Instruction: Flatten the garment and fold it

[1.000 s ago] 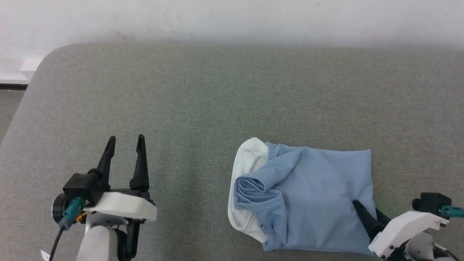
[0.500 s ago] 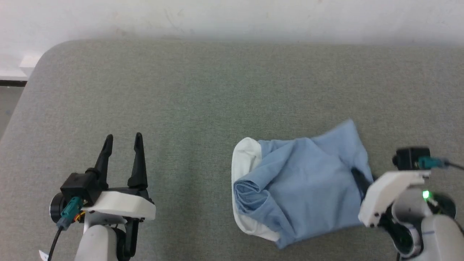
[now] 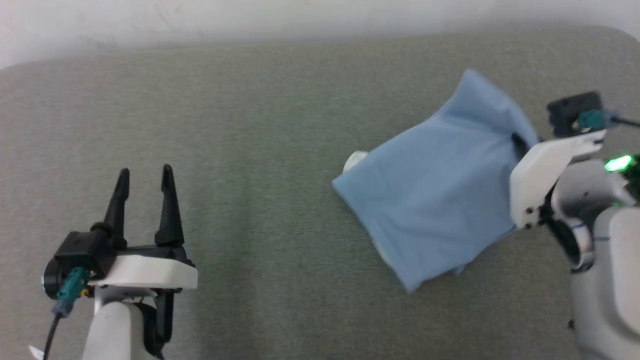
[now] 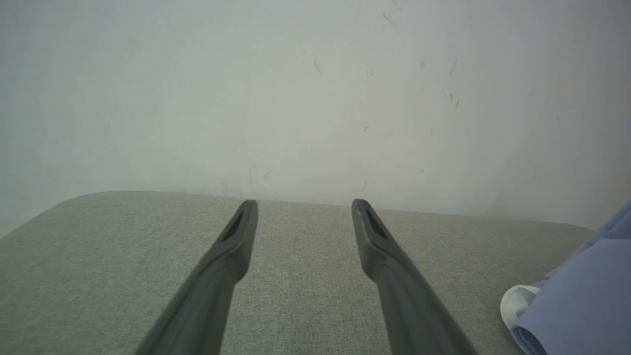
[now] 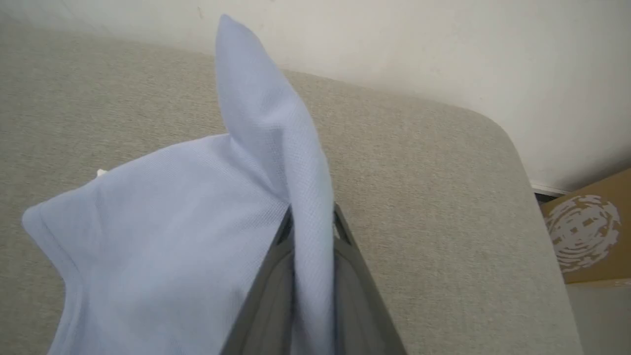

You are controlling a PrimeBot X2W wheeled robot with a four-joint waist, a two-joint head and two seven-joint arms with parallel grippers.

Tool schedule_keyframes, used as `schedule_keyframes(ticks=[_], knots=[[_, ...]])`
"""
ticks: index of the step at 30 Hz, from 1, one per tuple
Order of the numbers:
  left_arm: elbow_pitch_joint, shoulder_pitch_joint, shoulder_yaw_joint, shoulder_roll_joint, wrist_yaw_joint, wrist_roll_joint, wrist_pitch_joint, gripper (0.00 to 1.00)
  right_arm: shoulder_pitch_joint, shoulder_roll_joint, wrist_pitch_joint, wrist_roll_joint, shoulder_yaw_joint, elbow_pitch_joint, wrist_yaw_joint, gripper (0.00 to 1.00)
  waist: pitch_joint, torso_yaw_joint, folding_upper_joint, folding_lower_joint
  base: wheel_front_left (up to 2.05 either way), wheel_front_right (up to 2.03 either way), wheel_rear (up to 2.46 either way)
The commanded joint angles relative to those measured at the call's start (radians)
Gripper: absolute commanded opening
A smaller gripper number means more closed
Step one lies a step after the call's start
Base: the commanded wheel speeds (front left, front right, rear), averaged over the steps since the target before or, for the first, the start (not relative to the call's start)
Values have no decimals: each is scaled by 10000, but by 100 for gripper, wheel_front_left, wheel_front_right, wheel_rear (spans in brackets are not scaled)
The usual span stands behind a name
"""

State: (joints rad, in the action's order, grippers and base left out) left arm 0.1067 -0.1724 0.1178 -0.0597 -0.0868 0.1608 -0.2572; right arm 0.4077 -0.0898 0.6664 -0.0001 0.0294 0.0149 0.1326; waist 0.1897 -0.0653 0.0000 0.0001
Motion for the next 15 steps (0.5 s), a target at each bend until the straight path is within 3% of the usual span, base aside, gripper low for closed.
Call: schedule_keyframes(ticks=[1, 9, 15], knots=[[-94, -207, 62, -78, 13, -100, -45, 100, 313, -207, -99, -77, 105, 174, -19, 0, 713, -845, 0, -1, 0, 0, 0], [-879, -652, 265, -428, 141, -333, -45, 100, 1868, -1270, -1038, -782, 1054, 2005, -19, 0, 1957, -2034, 0, -1, 0, 0, 0], [-1456, -1054, 263, -751, 190, -453, 238, 100, 2840, -1965, -2138, -1683, 2094, 3172, -19, 0, 2931, -2384, 0, -1, 0, 0, 0]])
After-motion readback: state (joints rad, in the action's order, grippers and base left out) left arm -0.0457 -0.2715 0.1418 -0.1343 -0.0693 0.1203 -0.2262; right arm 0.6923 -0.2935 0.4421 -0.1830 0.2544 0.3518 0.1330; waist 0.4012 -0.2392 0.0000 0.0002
